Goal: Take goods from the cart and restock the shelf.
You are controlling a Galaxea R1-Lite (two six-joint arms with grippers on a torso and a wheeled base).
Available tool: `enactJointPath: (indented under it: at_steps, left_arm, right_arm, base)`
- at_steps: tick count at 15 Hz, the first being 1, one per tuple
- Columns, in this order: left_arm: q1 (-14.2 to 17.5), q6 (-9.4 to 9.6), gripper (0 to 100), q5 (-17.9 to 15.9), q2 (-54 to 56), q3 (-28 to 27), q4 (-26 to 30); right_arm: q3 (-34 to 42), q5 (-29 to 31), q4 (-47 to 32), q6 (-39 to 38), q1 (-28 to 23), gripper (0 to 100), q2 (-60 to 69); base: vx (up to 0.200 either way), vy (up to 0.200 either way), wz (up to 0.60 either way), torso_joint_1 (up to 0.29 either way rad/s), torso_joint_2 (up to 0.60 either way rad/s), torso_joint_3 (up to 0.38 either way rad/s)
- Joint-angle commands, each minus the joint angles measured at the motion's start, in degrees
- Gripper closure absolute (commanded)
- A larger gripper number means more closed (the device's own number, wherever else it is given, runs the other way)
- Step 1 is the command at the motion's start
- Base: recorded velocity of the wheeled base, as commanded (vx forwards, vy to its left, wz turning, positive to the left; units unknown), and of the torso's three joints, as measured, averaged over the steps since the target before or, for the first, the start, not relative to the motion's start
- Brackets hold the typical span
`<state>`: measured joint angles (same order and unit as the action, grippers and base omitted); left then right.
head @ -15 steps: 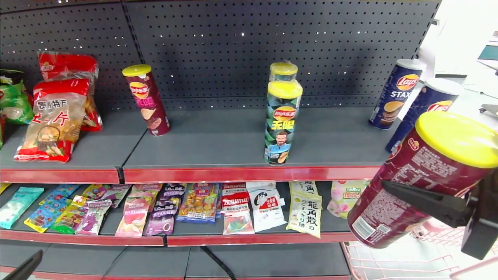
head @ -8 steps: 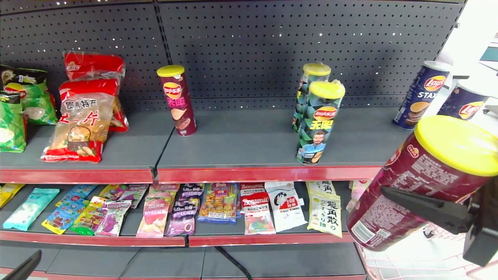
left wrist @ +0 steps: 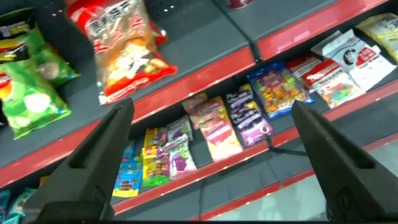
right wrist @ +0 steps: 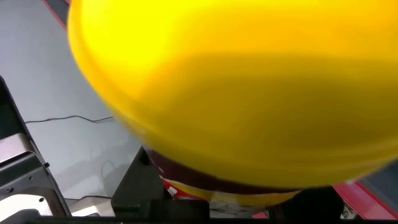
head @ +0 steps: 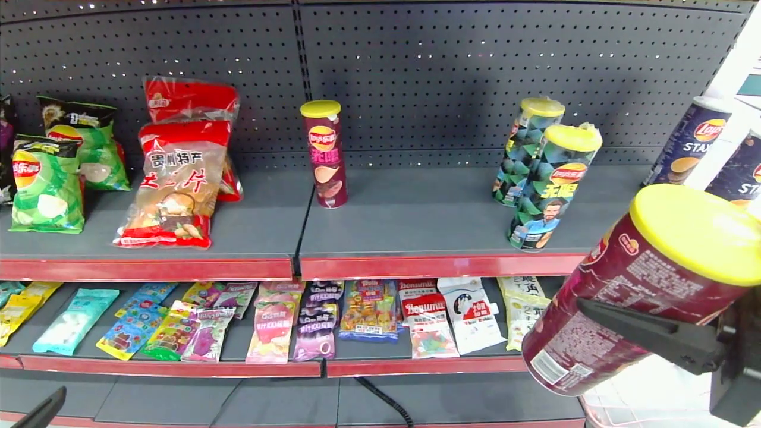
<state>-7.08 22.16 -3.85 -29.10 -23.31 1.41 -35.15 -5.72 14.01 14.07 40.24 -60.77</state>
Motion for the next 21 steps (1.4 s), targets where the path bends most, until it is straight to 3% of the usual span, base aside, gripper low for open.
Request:
enactJointPath:
  at_steps: [1,9,15,21]
  left_arm:
    - [-0.04,-0.01,0,-0.01,-0.08,0.02,-0.01]
    - [-0.04,0.07,0,-0.01,0.01,0.02,-0.01]
    - [-0.04,0.07,0,0.51,0.89,-0.07,-0.01]
    - [-0.04,0.07,0,1.39,0.8,0.02,-0.01]
  right_arm:
    - [0.08,0.0,-0.03,-0.01,0.45,100,-0.14]
    - [0.08,0.0,-0.03,0.08,0.54,100,-0.05]
    - [0.25,0.0,-0.03,0.61,1.16,100,0.48]
    - [0.6,0.18,-0.03,0.87,1.16,100,1.62]
  base:
    - [0.0,0.2,0.0,0.007,0.01,0.002]
    - [0.0,0.2,0.0,0.003,0.0,0.002]
    - [0.0,0.0,0.0,0.0,0.0,0.0]
    - [0.2,0.0,0.0,-0.002,0.0,0.003]
